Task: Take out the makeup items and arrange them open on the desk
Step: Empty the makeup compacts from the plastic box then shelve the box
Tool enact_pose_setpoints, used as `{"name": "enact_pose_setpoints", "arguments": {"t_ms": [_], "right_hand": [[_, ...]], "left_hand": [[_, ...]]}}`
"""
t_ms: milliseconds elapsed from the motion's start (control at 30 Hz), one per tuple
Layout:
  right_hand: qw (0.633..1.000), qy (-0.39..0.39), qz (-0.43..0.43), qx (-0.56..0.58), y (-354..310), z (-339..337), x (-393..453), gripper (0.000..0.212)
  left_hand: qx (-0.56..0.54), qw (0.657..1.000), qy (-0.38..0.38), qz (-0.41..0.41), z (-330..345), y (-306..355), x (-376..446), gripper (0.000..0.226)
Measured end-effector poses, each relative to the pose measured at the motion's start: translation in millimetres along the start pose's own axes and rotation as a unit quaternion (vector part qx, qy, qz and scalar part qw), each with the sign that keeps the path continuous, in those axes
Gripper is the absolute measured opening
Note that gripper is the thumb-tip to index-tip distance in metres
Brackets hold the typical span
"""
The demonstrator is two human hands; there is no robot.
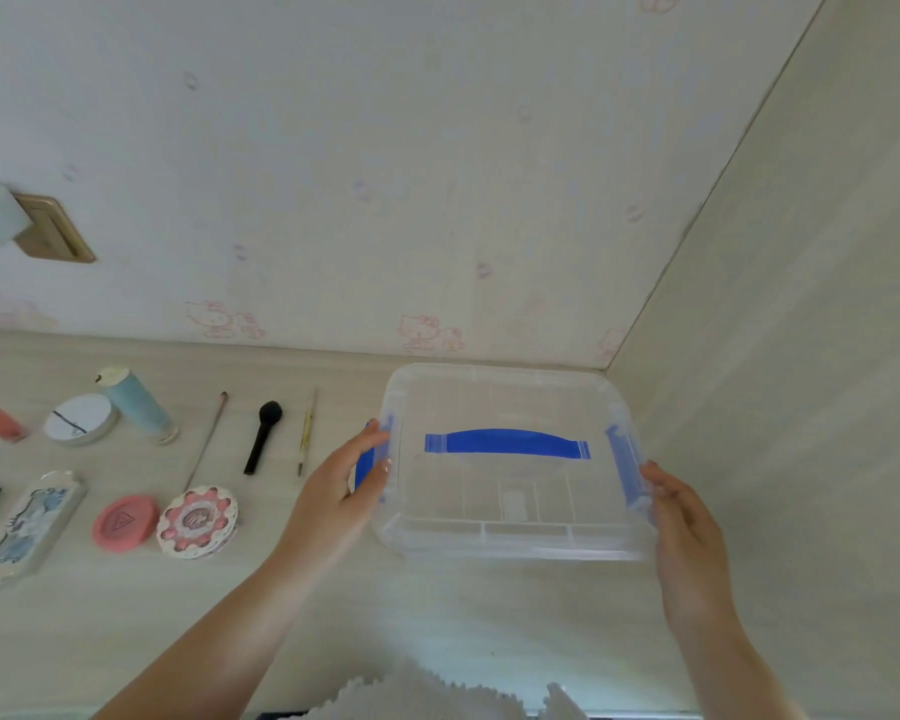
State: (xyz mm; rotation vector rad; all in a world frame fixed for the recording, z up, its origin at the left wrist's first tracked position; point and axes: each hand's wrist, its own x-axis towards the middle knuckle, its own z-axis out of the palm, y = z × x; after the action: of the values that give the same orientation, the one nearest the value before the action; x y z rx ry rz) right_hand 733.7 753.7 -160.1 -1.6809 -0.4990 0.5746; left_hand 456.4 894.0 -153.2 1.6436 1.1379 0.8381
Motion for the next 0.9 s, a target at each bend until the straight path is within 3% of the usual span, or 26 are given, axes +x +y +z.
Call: {"name": "enact_pose_setpoints", "arguments": {"t_ms": [167, 533, 633, 733, 800, 900], "right_hand": [[0.998, -0.007, -0.017, -0.052, -3, 2, -1, 0.031], [0.992, 0.011, -0.046, -0.121, 0, -1, 4, 0.028], [0.992, 0.009, 0.021, -0.122, 5, -2, 12, 0.049], [0.986, -0.047, 0.159, -0.029, 11, -2, 16, 0.064], [0.980, -0.061, 0.190, 0.008, 17, -2, 18, 0.064], [0.985, -0.043, 0.168, -0.006, 18, -1, 15, 0.059]], "left_hand": [[0.053, 0.999, 0.010, -0.010, 1, -3, 0, 0.035], [0.044, 0.998, 0.050, -0.023, 6, -2, 2, 0.034], [0.010, 0.990, 0.047, -0.133, 5, 0, 3, 0.050], [-0.159, 0.957, -0.050, -0.239, 5, -1, 1, 0.041], [-0.210, 0.943, -0.061, -0.250, 7, 0, -1, 0.026], [-0.173, 0.960, -0.021, -0.219, 7, -4, -1, 0.024]]}}
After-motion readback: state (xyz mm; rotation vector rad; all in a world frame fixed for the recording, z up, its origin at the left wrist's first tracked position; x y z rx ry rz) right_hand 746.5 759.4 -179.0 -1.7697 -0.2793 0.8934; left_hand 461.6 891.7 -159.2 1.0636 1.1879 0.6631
